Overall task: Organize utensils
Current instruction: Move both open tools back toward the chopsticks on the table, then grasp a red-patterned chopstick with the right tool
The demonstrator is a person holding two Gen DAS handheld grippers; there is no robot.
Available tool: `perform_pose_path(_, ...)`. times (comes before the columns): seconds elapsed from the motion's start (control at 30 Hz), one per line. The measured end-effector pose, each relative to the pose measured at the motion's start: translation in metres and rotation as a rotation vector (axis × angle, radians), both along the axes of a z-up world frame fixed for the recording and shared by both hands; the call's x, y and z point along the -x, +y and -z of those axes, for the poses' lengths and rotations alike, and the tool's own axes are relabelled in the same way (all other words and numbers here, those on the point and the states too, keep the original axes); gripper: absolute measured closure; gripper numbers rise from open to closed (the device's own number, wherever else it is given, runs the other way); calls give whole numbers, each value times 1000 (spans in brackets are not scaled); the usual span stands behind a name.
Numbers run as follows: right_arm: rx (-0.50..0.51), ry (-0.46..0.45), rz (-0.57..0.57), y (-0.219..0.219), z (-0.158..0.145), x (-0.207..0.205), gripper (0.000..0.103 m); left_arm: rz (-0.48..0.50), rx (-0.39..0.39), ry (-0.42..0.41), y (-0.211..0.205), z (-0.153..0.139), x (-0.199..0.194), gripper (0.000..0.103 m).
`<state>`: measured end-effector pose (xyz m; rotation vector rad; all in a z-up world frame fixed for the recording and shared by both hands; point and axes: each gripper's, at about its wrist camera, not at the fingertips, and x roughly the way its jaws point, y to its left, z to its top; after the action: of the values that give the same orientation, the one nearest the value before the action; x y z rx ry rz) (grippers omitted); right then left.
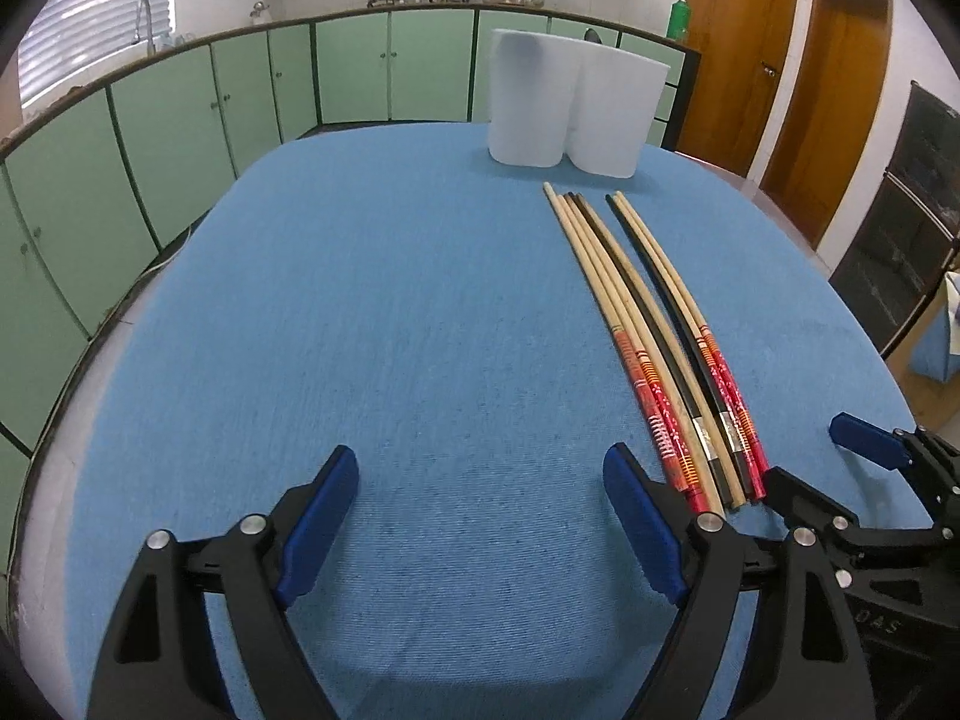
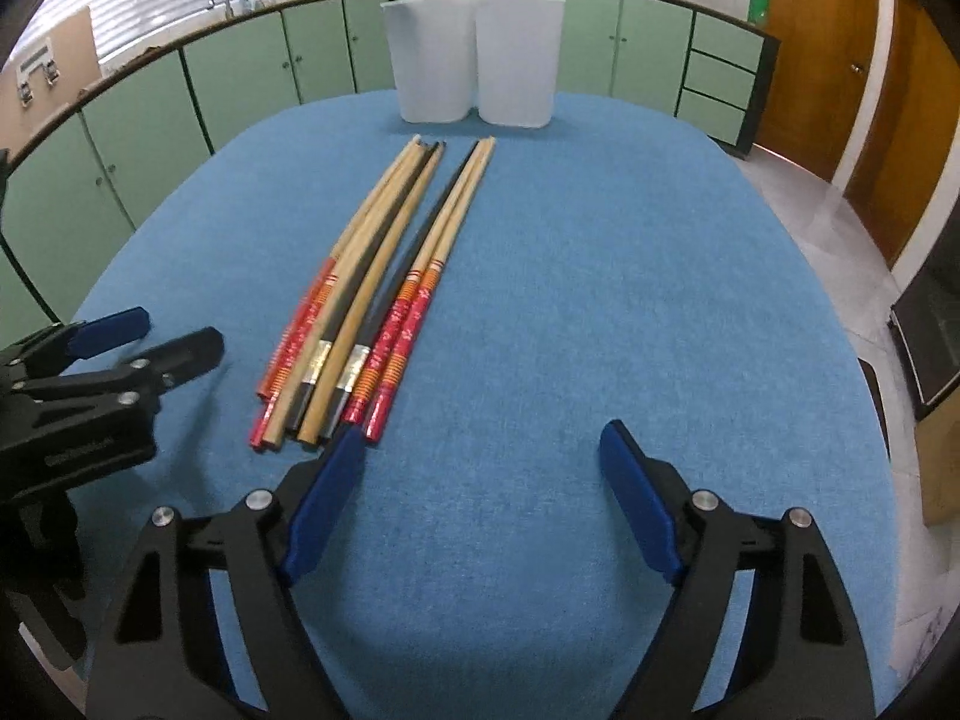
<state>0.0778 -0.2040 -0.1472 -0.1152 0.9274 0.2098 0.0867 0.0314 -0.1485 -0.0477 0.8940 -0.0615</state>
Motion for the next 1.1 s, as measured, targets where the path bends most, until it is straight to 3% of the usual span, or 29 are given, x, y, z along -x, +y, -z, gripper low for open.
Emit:
perform_pose_path(0.27, -49, -2, -11, -4, -4, 4, 30, 0, -12, 0, 0, 1, 0, 19)
perform_pose_path(0.4, -35, -5, -34, 6, -3, 5, 51, 4, -17, 0, 0, 1, 0, 19)
perform_pose_path(0.6, -58, -9, -65, 9, -4, 4, 96, 32, -43, 9, -7, 3, 2, 17)
perform_pose_path(1.1, -95, 0, -13, -18, -5, -4, 97, 116, -69, 31, -37, 5, 5, 16)
